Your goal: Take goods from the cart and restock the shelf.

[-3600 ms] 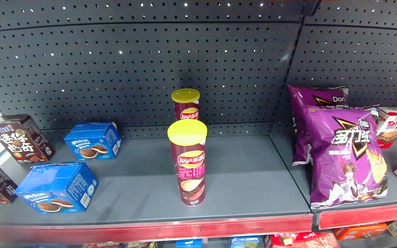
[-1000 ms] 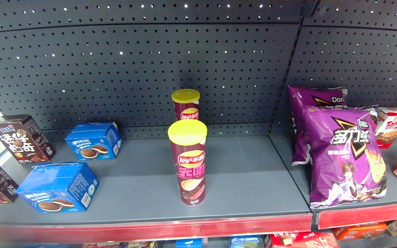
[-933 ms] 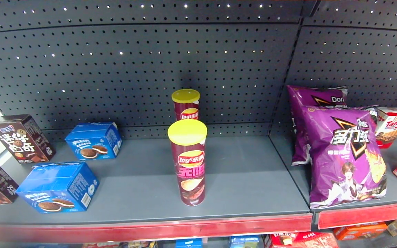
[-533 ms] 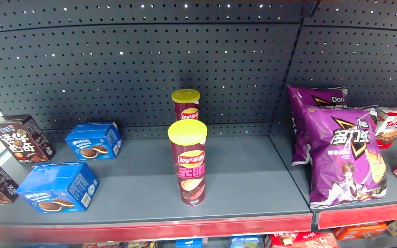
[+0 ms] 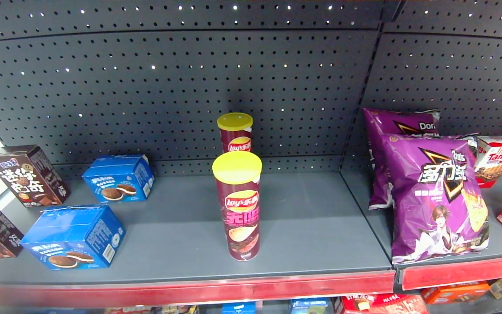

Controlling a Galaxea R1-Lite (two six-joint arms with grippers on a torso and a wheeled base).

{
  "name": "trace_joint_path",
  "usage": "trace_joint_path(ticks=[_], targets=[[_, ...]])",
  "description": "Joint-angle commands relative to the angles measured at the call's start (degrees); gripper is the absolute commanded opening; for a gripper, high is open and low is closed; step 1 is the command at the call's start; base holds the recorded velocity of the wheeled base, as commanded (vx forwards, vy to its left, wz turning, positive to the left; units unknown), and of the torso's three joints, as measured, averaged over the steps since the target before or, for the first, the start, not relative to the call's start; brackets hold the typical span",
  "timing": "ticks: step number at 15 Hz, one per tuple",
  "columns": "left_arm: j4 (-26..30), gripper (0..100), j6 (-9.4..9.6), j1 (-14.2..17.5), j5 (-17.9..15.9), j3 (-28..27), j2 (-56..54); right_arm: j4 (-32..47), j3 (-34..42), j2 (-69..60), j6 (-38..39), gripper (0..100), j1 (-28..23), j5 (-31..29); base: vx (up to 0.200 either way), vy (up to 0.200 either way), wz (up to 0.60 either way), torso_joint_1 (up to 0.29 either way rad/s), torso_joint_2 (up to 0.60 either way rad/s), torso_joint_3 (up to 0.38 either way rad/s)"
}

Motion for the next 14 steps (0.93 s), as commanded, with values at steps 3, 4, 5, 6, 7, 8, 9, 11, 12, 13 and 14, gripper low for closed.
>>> trace_joint_path(ticks=[3,4,5,6,7,8,9,11,12,13,14], targets=[[0.0,100,-0.01,0.0,0.0,0.0,0.1,0.2,0.1,-0.7,0.0,100,-0.7,0.0,0.000,0.000,0.00,0.000,0.00,0.000],[0.0,100,0.08,0.0,0.0,0.0,0.1,0.2,0.0,-0.4,0.0,100,-0.6,0.1,0.000,0.000,0.00,0.000,0.00,0.000],[-0.1,100,0.08,0.0,0.0,0.1,0.1,0.2,-0.1,0.0,0.0,100,-0.5,0.2,0.000,0.000,0.00,0.000,0.00,0.000],[-0.1,100,0.08,-0.1,0.0,0.0,0.1,0.2,-0.1,0.0,0.0,100,-0.5,0.2,0.000,0.000,0.00,0.000,0.00,0.000],[-0.1,100,0.08,-0.2,0.0,0.0,0.1,0.2,-0.1,-0.3,0.0,100,-0.5,0.1,0.000,0.000,0.00,0.000,0.00,0.000],[-0.1,100,0.08,-0.2,0.0,0.0,0.1,0.2,-0.2,-0.3,0.0,100,-0.5,0.1,0.000,0.000,0.00,0.000,0.00,0.000],[-0.1,100,0.08,-2.3,0.0,0.0,0.1,0.2,-0.3,-0.3,0.0,100,-0.5,0.0,0.000,0.000,0.00,0.000,0.00,0.000],[-0.1,100,-0.01,-6.0,0.0,0.0,-1.6,0.2,-0.5,-0.1,0.0,100,-0.4,0.0,0.000,0.000,0.00,0.000,0.00,0.000],[-0.1,100,-0.10,-5.5,0.0,0.0,-4.0,0.2,-0.5,-0.1,0.0,100,-0.4,0.0,0.000,0.000,0.00,0.000,0.00,0.000],[-0.1,100,-0.18,-5.4,0.0,0.0,-5.4,0.2,-0.5,0.0,0.0,100,-0.5,0.0,0.000,0.000,0.00,0.000,0.00,0.000],[-0.1,100,-0.01,-5.4,0.0,0.0,-5.4,0.2,-0.3,-0.2,0.0,100,-0.6,0.0,0.000,0.000,0.00,0.000,0.00,0.000]])
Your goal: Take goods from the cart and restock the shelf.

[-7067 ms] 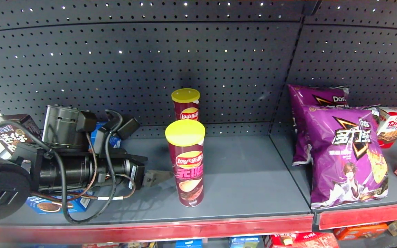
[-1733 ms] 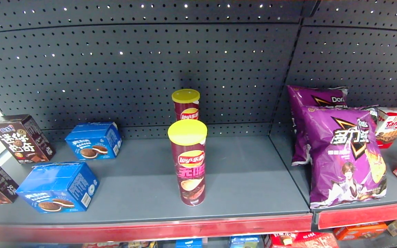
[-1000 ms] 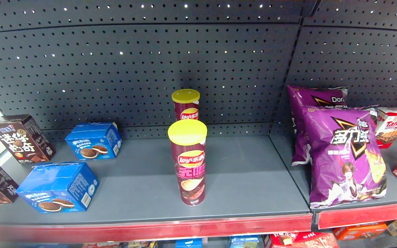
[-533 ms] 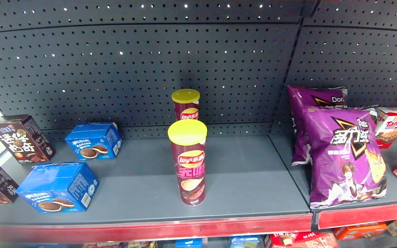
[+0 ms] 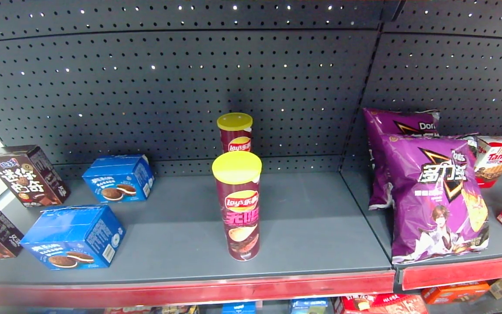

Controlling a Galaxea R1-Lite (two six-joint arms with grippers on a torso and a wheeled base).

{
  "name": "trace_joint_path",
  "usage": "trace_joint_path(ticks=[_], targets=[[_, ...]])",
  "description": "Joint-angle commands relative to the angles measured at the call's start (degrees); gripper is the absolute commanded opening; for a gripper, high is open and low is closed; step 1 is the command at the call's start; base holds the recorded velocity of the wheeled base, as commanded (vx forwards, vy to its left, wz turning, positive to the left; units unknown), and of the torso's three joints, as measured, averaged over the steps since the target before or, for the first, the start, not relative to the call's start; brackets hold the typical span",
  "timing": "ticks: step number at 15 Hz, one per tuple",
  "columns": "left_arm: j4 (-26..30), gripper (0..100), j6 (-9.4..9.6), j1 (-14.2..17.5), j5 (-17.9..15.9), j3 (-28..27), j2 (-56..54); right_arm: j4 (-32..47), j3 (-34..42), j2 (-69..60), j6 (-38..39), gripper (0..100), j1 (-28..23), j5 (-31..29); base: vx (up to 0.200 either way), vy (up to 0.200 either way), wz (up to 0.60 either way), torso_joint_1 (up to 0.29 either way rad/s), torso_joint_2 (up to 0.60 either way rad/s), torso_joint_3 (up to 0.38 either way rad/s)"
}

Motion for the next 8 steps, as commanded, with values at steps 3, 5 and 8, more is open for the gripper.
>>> trace_joint_path(ticks=[3,5,8], targets=[[0.0,100,-0.02,0.0,0.0,0.1,-2.1,0.0,0.2,0.3,0.0,100,-0.1,0.1,0.000,0.000,0.00,0.000,0.00,0.000],[0.0,100,-0.11,0.2,0.0,0.1,-2.0,-0.1,-0.1,0.4,0.0,100,0.0,0.0,0.000,0.000,0.00,0.000,0.00,0.000],[0.0,100,0.15,4.1,-0.1,0.0,3.7,0.0,-0.4,0.3,-0.1,100,0.0,-0.1,0.000,0.000,0.00,0.000,0.00,0.000]])
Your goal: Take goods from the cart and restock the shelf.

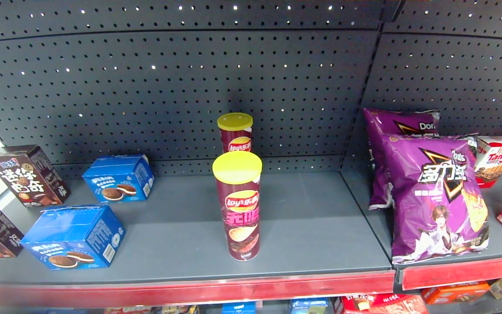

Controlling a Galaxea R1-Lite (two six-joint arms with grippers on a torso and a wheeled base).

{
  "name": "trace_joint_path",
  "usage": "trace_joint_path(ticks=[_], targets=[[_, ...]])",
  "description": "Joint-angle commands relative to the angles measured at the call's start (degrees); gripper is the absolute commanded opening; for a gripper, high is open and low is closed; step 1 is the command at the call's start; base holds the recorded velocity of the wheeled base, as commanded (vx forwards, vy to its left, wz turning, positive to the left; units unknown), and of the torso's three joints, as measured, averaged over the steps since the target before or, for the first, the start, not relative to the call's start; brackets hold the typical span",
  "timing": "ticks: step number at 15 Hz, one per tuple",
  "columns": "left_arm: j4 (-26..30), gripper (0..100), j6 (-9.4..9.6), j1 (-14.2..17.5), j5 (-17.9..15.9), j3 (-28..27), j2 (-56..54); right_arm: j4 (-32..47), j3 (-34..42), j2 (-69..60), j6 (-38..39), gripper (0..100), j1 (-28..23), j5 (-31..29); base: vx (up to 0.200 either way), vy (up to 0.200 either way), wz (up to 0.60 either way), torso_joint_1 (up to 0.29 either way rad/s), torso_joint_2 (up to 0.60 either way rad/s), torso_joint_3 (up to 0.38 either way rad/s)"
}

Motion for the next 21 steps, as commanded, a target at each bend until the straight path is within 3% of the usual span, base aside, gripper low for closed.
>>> trace_joint_path(ticks=[1,9,11,13,21], targets=[[0.0,100,0.15,6.4,0.0,-0.1,4.1,0.0,-0.1,0.2,-0.1,100,0.0,0.0,0.000,0.000,0.00,0.000,0.00,0.000],[0.0,100,-0.02,6.3,0.0,-0.1,4.0,0.0,0.6,-0.1,-0.1,100,0.1,0.2,0.000,0.000,0.00,0.000,0.00,0.000],[0.0,100,0.06,4.0,0.0,-0.1,4.0,0.0,0.4,-0.1,-0.1,100,0.2,0.1,0.000,0.000,0.00,0.000,0.00,0.000],[0.0,100,0.06,-2.5,0.0,-0.1,0.0,0.0,0.5,-0.1,-0.1,100,0.2,0.0,0.000,0.000,0.00,0.000,0.00,0.000],[0.0,100,-0.11,-1.8,0.0,0.0,-2.1,-0.1,2.4,-0.5,0.2,100,-0.9,0.0,0.000,0.000,0.00,0.000,0.00,0.000]])
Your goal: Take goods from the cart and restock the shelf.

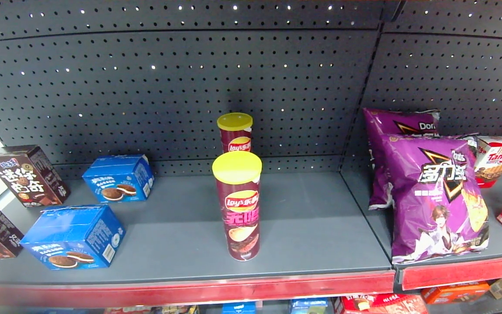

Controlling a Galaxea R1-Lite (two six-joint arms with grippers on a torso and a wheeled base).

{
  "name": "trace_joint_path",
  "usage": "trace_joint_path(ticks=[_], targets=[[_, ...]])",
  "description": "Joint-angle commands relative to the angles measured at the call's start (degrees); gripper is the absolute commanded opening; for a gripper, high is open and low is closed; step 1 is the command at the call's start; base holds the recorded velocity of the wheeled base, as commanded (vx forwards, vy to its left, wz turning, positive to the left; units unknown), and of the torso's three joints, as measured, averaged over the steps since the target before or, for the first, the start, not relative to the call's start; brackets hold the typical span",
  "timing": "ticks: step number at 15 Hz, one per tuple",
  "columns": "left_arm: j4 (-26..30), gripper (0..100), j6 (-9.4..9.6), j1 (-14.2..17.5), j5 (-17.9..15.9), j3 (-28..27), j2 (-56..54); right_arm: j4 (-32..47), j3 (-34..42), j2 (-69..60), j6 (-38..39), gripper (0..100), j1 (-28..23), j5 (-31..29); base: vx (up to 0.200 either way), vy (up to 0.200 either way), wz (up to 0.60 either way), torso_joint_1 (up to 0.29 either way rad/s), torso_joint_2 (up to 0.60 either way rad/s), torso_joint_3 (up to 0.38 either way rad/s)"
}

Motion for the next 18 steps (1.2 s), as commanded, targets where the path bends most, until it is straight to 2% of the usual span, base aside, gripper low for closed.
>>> trace_joint_path(ticks=[1,2,3,6,7,8,9,11,14,18], targets=[[0.0,100,0.00,0.0,0.0,0.0,-0.4,0.0,1.7,-2.0,0.0,100,-3.8,-0.1,0.000,0.000,0.00,0.000,0.00,0.000],[0.0,100,0.00,0.0,0.0,0.0,-0.4,0.0,2.9,-3.1,0.0,100,-9.0,-0.1,0.000,0.000,0.00,0.000,0.00,0.000],[0.0,100,0.00,0.0,0.0,0.0,-0.4,0.1,3.5,-3.4,0.0,100,-16.5,0.1,0.000,0.000,0.00,0.000,0.00,0.000],[0.0,100,0.00,0.1,0.0,-0.1,-0.4,-0.1,5.9,-3.3,0.3,100,-25.4,0.0,0.000,0.000,0.00,0.000,0.00,0.000],[0.0,100,0.00,0.1,0.0,0.0,-0.4,-0.1,6.8,-3.4,0.4,100,-29.9,-0.1,0.000,0.000,0.00,0.000,0.00,0.000],[0.0,100,0.00,0.0,0.0,0.0,-0.4,-0.1,8.2,-3.3,0.6,100,-40.3,0.5,0.000,0.000,0.00,0.000,0.00,0.000],[0.0,100,0.00,0.0,0.1,-0.1,-0.4,-0.2,9.3,-3.7,1.1,100,-42.2,1.4,0.000,0.000,0.00,0.000,0.00,0.000],[0.0,100,0.00,0.0,0.0,-0.1,-0.4,0.0,11.7,-7.1,1.3,100,-40.3,6.3,0.000,0.000,0.00,0.000,0.00,0.000],[0.0,100,0.09,0.1,0.0,-0.1,-0.4,-0.1,13.1,-8.5,1.3,100,-31.8,6.4,0.000,0.000,0.00,0.000,0.00,0.000],[0.1,100,0.00,0.0,0.0,-0.1,-0.4,-0.1,16.8,-10.5,1.3,100,-32.8,6.3,0.000,0.000,0.00,0.000,0.00,0.000]])
